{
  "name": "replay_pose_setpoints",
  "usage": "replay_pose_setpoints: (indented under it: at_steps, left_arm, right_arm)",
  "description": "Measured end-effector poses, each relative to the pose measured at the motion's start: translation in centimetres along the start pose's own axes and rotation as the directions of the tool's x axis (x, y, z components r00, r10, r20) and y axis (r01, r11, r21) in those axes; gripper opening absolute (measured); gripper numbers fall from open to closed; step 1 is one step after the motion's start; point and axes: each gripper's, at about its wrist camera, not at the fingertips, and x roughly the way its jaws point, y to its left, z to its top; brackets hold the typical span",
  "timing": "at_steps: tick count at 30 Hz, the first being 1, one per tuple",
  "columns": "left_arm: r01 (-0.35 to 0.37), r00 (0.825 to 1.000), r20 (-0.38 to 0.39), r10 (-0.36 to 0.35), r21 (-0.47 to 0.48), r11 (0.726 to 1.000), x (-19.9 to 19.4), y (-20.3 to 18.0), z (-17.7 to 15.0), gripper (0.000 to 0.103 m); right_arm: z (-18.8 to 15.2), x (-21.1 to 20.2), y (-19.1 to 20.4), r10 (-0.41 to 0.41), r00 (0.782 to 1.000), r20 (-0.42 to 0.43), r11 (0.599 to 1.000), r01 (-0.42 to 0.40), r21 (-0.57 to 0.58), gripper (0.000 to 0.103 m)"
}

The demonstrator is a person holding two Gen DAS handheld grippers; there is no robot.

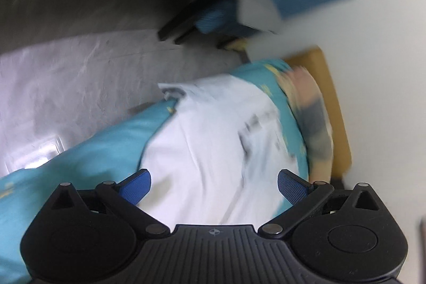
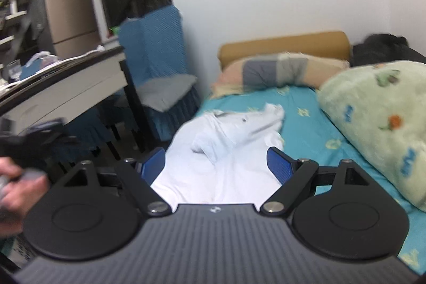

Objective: Fold clothes

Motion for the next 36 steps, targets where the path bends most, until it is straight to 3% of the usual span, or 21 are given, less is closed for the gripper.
replay_pose_setpoints:
  at_steps: [3,5,8,11,15,17,19,21,22,24,27,29,30,32,36]
  left_arm:
    - [0.005,1.0,0.002,-0.005,-0.119,0.993,6.0,3.1,3.7,0.102]
    - [0.014,0.999,0.051,-0.007,-0.132,0.991,9.3,4.5,5.7,0.102]
    - [-0.064,0.991,0.105,0.081,-0.155,0.986,14.9,6.6,7.0,0.101]
    - [0.003,0.998,0.067,0.019,-0.32,0.948,20.3,10.3,8.2,0.099]
    - [-0.04,0.999,0.014,0.05,-0.396,0.917,26.0,11.7,9.6,0.092]
    - [-0.014,1.0,-0.021,0.006,-0.415,0.91,28.0,12.1,10.1,0.09]
    - [0.019,0.997,-0.053,-0.048,-0.449,0.893,29.7,12.4,10.8,0.079]
    - [0.003,1.0,-0.02,-0.012,-0.404,0.915,29.8,11.2,11.7,0.069]
    - [-0.013,1.0,-0.004,0.012,-0.343,0.939,29.8,10.1,11.9,0.064]
    - [-0.051,0.998,0.021,0.058,-0.228,0.972,29.6,8.0,12.3,0.019]
    - [-0.111,0.987,0.107,0.12,-0.089,0.99,28.2,4.5,12.3,0.009]
    - [-0.196,0.964,0.195,0.181,0.059,0.979,26.6,0.8,12.0,0.009]
    - [-0.242,0.948,0.244,0.203,0.142,0.96,25.6,-1.2,11.6,0.009]
    - [-0.33,0.914,0.339,0.222,0.304,0.894,23.8,-5.6,10.2,0.008]
    - [-0.444,0.855,0.493,0.162,0.532,0.721,20.2,-14.2,5.4,0.008]
  right_arm:
    - [-2.7,3.9,-1.3,0.017,1.0,-0.02,1.0,-0.017,0.007,0.085]
    - [-4.4,7.0,-2.3,0.023,0.998,-0.06,1.0,-0.022,0.021,0.085]
    - [-6.4,10.5,-3.2,0.023,0.995,-0.095,0.999,-0.019,0.045,0.085]
    - [-7.9,13.0,-3.9,0.033,0.989,-0.141,0.997,-0.022,0.08,0.085]
    - [-9.9,16.2,-4.9,0.049,0.978,-0.202,0.992,-0.024,0.126,0.085]
    - [-10.9,17.9,-5.3,0.058,0.971,-0.232,0.989,-0.023,0.149,0.085]
    - [-11.2,18.7,-5.4,0.064,0.968,-0.244,0.988,-0.027,0.152,0.085]
    - [-11.5,19.4,-5.5,0.07,0.967,-0.246,0.989,-0.035,0.144,0.085]
    - [-11.6,19.7,-5.5,0.072,0.967,-0.246,0.99,-0.039,0.137,0.085]
    - [-11.6,19.9,-5.6,0.084,0.968,-0.235,0.99,-0.053,0.134,0.085]
    - [-11.1,19.7,-6.1,0.11,0.972,-0.209,0.982,-0.074,0.174,0.085]
    - [-10.5,19.2,-6.6,0.113,0.976,-0.187,0.975,-0.073,0.212,0.085]
    - [-10.1,18.9,-6.9,0.108,0.979,-0.174,0.971,-0.066,0.23,0.085]
    - [-9.6,18.2,-7.4,0.075,0.986,-0.151,0.972,-0.038,0.231,0.085]
    - [-9.0,17.1,-8.4,-0.002,0.991,-0.131,0.975,0.031,0.219,0.085]
